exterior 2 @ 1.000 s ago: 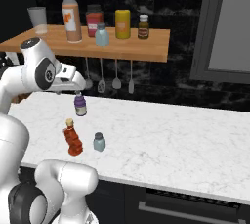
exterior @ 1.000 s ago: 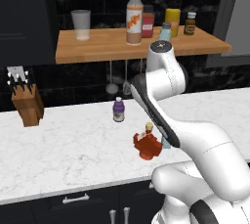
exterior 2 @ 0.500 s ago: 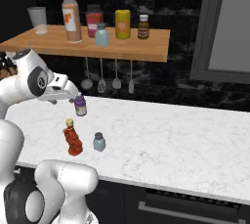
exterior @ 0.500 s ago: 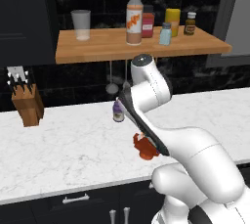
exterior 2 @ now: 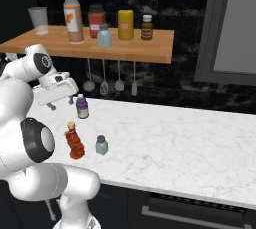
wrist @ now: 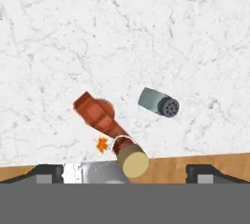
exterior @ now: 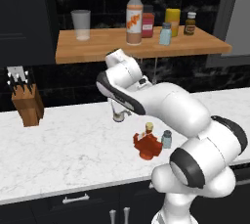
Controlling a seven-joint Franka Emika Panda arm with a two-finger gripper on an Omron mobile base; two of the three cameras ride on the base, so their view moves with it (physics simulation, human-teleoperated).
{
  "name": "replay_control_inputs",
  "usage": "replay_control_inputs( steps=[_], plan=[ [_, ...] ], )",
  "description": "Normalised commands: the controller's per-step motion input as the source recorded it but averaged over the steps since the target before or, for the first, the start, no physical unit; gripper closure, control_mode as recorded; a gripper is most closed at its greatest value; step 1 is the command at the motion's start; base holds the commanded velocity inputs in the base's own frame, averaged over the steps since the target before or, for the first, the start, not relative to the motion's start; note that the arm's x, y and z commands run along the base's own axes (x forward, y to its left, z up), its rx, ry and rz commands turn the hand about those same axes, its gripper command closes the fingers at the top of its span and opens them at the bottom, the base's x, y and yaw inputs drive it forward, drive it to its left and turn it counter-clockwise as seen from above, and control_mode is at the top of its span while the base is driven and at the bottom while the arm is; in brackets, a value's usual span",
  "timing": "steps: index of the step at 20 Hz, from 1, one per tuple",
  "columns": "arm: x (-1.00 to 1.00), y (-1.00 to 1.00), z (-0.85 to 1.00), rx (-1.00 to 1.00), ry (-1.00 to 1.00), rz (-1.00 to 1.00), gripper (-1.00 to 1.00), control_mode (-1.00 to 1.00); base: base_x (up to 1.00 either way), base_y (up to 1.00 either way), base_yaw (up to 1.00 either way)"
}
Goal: Put the shaker and condiment bottle from the counter next to their counterparts in the cabinet.
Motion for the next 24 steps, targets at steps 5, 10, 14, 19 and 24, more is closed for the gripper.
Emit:
replay_control_inputs(
  steps=[5,10,14,19,24],
  plan=[
    [0.04,0.01,-0.42,-0.09,0.02,0.17,-1.0,-1.0,0.0,0.0,0.0],
    [-0.09,-0.09,-0.5,0.0,0.01,0.34,-1.0,-1.0,0.0,0.0,0.0],
    [-0.03,0.02,-0.41,0.0,0.07,0.46,-1.0,-1.0,0.0,0.0,0.0],
    [0.02,0.07,-0.28,0.01,0.07,0.34,-1.0,-1.0,0.0,0.0,0.0],
    [0.26,0.08,-0.13,0.0,0.18,0.26,-1.0,-1.0,0.0,0.0,0.0]
  ],
)
